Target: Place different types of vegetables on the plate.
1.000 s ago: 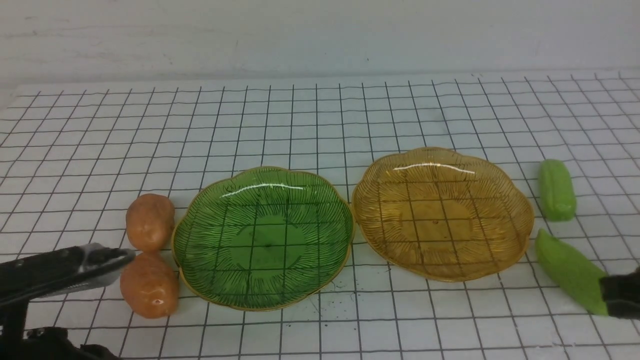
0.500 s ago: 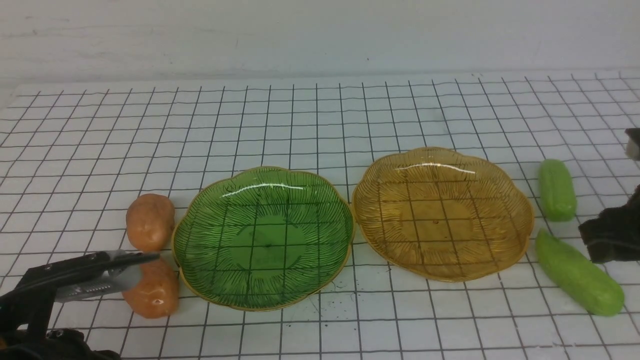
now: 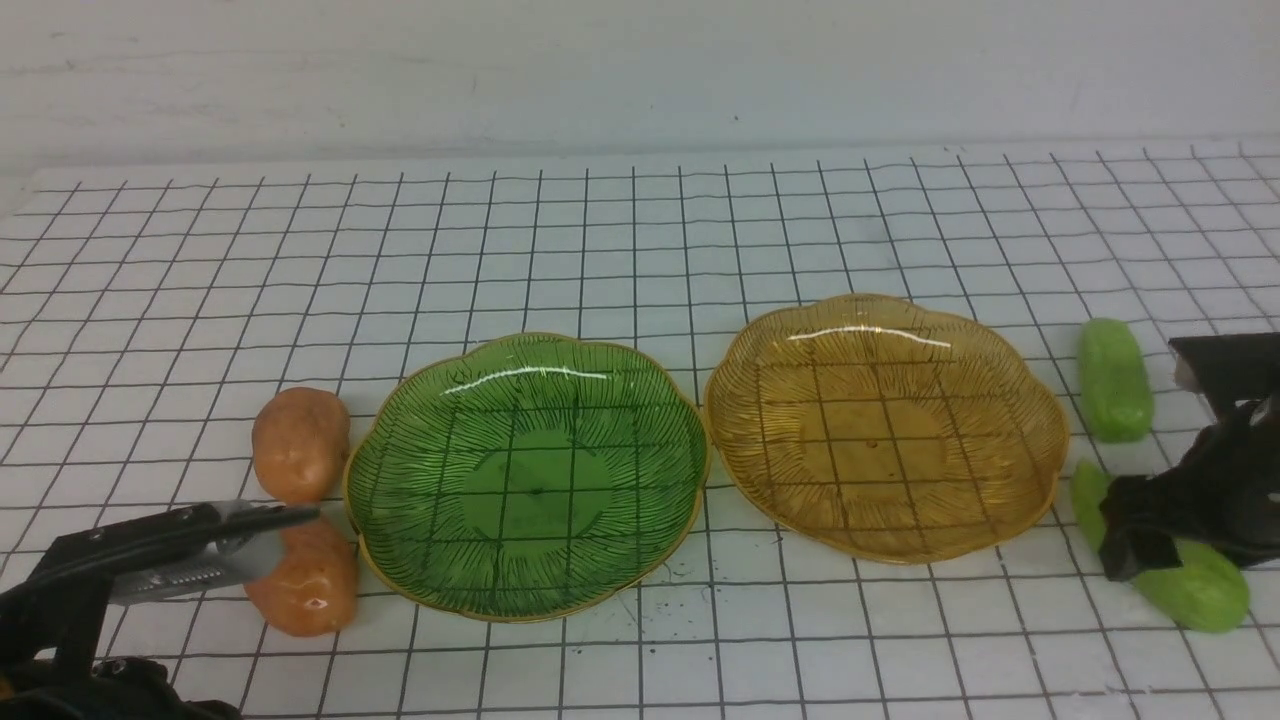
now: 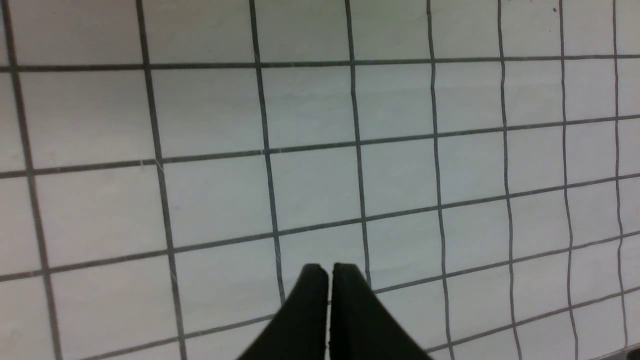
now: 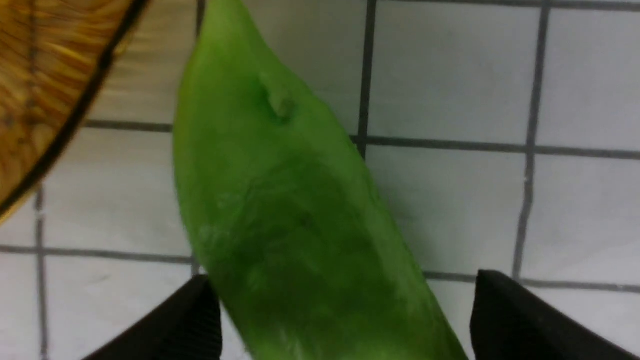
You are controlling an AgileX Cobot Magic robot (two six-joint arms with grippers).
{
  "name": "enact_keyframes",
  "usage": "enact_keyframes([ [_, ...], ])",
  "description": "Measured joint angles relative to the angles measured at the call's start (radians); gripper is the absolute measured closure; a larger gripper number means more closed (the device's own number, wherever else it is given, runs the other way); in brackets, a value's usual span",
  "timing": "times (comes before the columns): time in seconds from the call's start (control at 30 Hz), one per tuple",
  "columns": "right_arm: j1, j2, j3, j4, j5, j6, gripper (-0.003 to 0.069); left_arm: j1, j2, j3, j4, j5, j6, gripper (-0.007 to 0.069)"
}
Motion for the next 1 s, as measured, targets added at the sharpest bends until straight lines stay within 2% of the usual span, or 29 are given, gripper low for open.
enact_keyframes([
  [0.13, 0.0, 0.034, -0.003, -0.007, -0.001, 0.006, 0.0088, 0.0, 0.0, 0.0, 0.0, 0.0, 0.0, 0.0631],
  [0.2, 0.0, 0.037, -0.019, -0.013, 0.026, 0.034, 0.0169, 0.0, 0.0, 0.0, 0.0, -0.001, 0.0, 0.0631],
  [0.23, 0.0, 0.038, -0.023, -0.018, 0.037, 0.039, 0.0185, 0.0, 0.0, 0.0, 0.0, -0.001, 0.0, 0.0631],
  [0.3, 0.0, 0.04, -0.077, -0.053, 0.135, 0.082, 0.0268, 0.0, 0.0, 0.0, 0.0, -0.001, 0.0, 0.0631],
  [0.43, 0.0, 0.04, -0.168, -0.105, 0.282, 0.169, 0.0267, 0.0, 0.0, 0.0, 0.0, -0.001, 0.0, 0.0631],
  [0.47, 0.0, 0.04, -0.238, -0.122, 0.389, 0.211, 0.0267, 0.0, 0.0, 0.0, 0.0, -0.001, 0.0, 0.0631],
  [0.5, 0.0, 0.04, -0.271, -0.115, 0.416, 0.215, 0.0267, 0.0, 0.0, 0.0, 0.0, -0.001, 0.0, 0.0631],
  [0.57, 0.0, 0.04, -0.316, -0.081, 0.449, 0.218, 0.0267, 0.0, 0.0, 0.0, 0.0, -0.001, 0.0, 0.0631],
  [0.67, 0.002, 0.04, -0.407, 0.092, 0.457, 0.168, 0.0267, 0.0, 0.0, 0.0, 0.0, -0.002, 0.0, 0.0631],
  [0.83, 0.075, 0.046, -0.435, 0.404, 0.268, 0.008, 0.0267, 0.0, 0.0, 0.0, 0.0, -0.01, -0.001, 0.0631],
  [0.9, 0.098, 0.053, -0.437, 0.445, 0.231, -0.022, 0.0267, 0.0, 0.0, 0.0, 0.0, -0.016, -0.001, 0.0631],
  [1.0, 0.174, 0.095, -0.438, 0.503, 0.125, -0.13, 0.0267, 0.0, 0.0, 0.0, 0.0, -0.026, -0.001, 0.0631],
])
